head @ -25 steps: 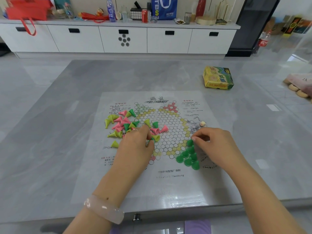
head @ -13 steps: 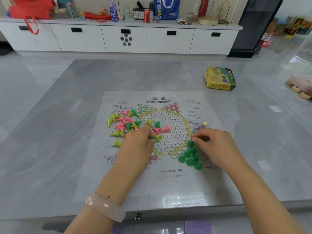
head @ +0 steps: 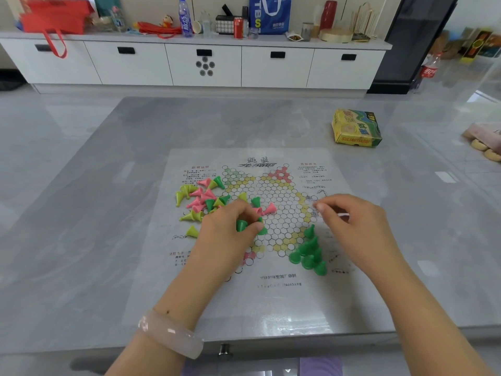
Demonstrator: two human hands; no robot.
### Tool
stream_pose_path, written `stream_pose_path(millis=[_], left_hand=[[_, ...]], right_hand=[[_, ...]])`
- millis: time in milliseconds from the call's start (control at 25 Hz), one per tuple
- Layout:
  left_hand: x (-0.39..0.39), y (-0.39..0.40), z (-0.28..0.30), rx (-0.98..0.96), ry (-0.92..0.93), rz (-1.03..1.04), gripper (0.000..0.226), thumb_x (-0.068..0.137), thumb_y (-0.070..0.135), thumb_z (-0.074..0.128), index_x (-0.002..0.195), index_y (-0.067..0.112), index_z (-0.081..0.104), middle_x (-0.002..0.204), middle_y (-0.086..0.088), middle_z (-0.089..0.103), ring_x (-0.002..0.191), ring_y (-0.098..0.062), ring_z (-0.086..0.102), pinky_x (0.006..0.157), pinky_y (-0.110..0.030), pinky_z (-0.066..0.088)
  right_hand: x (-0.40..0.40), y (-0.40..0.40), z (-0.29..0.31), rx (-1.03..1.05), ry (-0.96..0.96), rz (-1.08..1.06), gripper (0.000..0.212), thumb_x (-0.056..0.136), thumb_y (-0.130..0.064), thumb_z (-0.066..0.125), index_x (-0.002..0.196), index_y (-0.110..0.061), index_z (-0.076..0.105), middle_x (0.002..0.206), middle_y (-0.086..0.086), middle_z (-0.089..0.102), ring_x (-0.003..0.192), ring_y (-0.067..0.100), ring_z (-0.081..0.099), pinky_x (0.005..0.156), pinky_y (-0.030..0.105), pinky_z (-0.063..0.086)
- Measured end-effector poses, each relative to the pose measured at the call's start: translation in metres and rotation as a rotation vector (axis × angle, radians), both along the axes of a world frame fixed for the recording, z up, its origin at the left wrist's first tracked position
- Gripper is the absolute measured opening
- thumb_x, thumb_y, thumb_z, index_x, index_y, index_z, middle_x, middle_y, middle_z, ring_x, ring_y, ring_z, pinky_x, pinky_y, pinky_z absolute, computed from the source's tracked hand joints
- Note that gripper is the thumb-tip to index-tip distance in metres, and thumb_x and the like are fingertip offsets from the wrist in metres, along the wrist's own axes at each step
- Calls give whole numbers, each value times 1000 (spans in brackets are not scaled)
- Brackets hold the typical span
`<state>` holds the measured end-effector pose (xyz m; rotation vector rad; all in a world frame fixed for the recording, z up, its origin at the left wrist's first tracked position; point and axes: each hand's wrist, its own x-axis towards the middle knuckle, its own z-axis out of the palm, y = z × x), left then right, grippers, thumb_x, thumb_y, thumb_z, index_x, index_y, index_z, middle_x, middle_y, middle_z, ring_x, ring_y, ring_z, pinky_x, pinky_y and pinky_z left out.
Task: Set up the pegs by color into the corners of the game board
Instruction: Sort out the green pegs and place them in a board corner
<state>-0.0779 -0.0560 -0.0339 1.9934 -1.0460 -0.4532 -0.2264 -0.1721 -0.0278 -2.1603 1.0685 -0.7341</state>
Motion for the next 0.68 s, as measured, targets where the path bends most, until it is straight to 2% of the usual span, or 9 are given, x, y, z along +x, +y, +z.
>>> stream_pose_path(millis=[80, 120, 240, 280, 480, 680], left_hand=[[-2, 0, 0, -15, 100, 9, 10, 81, 22, 66, 74, 23, 59, 79, 17, 60, 74, 14, 48, 61, 10, 31], [-3, 0, 0, -16, 132, 17, 11, 80, 23, 68, 73, 23, 58, 77, 15, 60, 70, 14, 50, 58, 8, 34], [-5, 2, -2, -32, 189, 39, 16, 77, 21, 70, 74, 14, 55, 56, 13, 45, 44, 10, 46, 43, -1, 34], [-6, 2, -1, -41, 195, 33, 18, 77, 19, 71, 74, 13, 54, 53, 12, 43, 41, 8, 44, 42, -2, 33], [-5, 5, 3, -51, 179, 9, 23, 77, 16, 70, 69, 15, 49, 62, 6, 51, 43, 9, 44, 43, -3, 35], [-5, 5, 3, -43, 113, 2, 22, 76, 17, 70, 69, 15, 49, 59, 9, 44, 46, 9, 44, 44, -4, 36]], right_hand=[[9, 11, 8, 16, -61, 110, 13, 85, -20, 58, 88, -24, 70, 82, -20, 63, 82, -5, 56, 68, -1, 39], [14, 16, 9, 14, -46, 165, 13, 85, -21, 59, 88, -24, 71, 80, -21, 62, 84, -6, 55, 68, 0, 39], [26, 23, 5, 13, 30, 241, 13, 84, -24, 60, 89, -22, 72, 75, -18, 60, 77, -3, 55, 68, 3, 39], [28, 24, 3, 20, 40, 249, 13, 84, -25, 60, 88, -22, 72, 72, -18, 59, 76, -3, 54, 69, 4, 39], [33, 26, 4, 57, 18, 278, 11, 82, -24, 63, 73, -25, 70, 63, -17, 58, 67, -8, 53, 61, 5, 39], [35, 28, 5, 64, 29, 295, 11, 81, -23, 64, 74, -21, 72, 67, -13, 62, 68, -4, 53, 61, 7, 40]])
